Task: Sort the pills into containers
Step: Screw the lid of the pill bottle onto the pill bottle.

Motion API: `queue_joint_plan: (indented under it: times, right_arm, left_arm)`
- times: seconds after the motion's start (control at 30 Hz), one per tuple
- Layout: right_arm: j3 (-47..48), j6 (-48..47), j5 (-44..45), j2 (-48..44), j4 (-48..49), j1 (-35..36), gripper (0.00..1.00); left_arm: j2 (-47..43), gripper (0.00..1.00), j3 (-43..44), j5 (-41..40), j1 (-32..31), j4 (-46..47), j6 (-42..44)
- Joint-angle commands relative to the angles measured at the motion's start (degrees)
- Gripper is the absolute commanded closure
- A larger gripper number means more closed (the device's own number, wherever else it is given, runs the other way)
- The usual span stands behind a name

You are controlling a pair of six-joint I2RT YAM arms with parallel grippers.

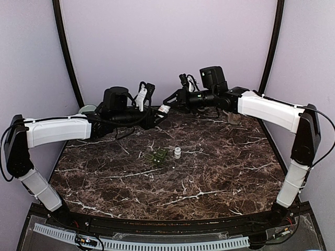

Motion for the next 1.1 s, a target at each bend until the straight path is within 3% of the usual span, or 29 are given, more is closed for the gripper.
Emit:
queue_joint_plan:
  times: [0.0, 0.33, 1.07]
  right_arm:
    - [-0.49, -0.27, -7.77, 0.37, -2.44, 4.20, 0.76]
    - [-2.12, 0.00, -7.39, -1.11, -1.17, 3.80, 0.65]
    - [-6.03, -1.04, -6.70, -5.97, 0.74, 3.35, 0.55]
  left_arm:
    - [-4.02, 0.82, 0.22, 1.77, -1.56, 12.66, -0.04]
    - [-5.59, 0.82, -1.95, 2.14, -1.04, 14.19, -1.89]
    - [-8.38, 0.82, -5.55, 2.72, 0.27, 15.37, -3.87]
